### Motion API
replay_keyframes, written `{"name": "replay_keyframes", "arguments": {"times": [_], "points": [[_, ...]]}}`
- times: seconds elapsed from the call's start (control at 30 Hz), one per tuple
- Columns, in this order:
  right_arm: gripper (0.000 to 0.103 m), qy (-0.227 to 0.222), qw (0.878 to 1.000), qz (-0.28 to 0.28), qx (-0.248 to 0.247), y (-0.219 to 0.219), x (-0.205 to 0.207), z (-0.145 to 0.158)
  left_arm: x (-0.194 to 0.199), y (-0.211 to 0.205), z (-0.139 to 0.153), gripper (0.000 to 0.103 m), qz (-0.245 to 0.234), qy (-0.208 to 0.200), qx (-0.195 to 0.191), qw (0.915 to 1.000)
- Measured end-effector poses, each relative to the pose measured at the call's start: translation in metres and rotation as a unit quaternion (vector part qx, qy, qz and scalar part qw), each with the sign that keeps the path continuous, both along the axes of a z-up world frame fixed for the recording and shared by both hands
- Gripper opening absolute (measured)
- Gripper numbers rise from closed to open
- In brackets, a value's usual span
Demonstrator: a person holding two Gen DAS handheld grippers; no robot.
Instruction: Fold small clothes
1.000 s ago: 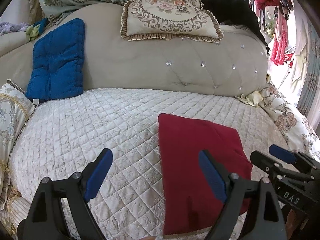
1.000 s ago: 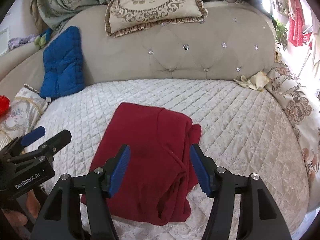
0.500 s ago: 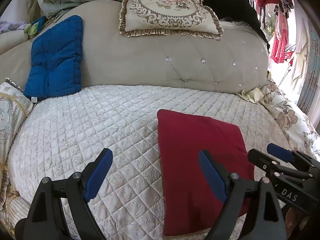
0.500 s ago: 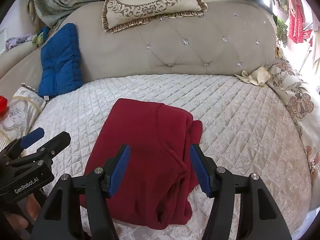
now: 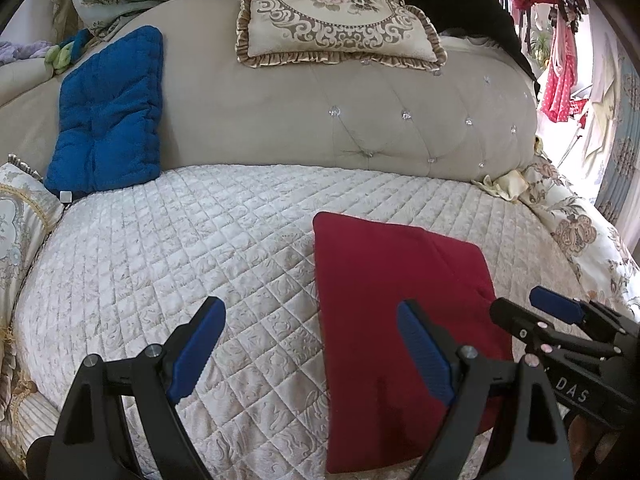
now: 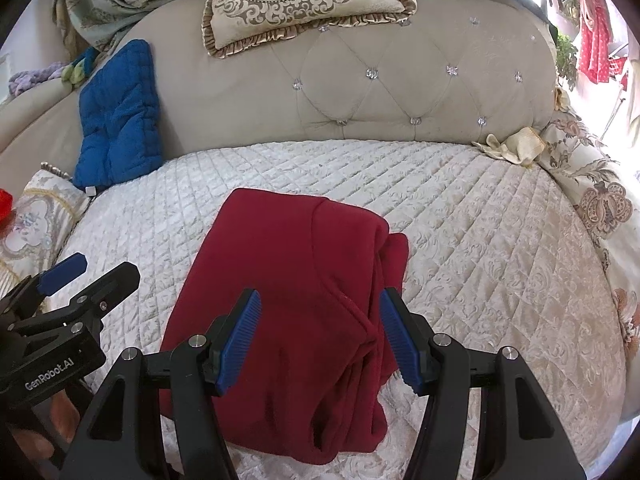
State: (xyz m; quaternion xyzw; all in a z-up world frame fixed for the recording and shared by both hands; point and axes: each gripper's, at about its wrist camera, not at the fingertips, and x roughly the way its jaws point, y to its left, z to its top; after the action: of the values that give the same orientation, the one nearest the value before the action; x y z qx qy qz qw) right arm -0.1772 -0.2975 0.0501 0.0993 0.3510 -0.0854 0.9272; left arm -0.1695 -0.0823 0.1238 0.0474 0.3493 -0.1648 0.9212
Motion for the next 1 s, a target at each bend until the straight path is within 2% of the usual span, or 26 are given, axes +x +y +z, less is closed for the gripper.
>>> {"name": "replay_keyframes", "arguments": {"times": [1.0], "points": [[0.041, 0.008, 1.000, -0.004, 0.003, -0.0045, 0.0049, -0.0027, 0.0027, 0.0005, -0.0005, 0.091, -0.009, -0.003, -0.006, 0.9999]]}}
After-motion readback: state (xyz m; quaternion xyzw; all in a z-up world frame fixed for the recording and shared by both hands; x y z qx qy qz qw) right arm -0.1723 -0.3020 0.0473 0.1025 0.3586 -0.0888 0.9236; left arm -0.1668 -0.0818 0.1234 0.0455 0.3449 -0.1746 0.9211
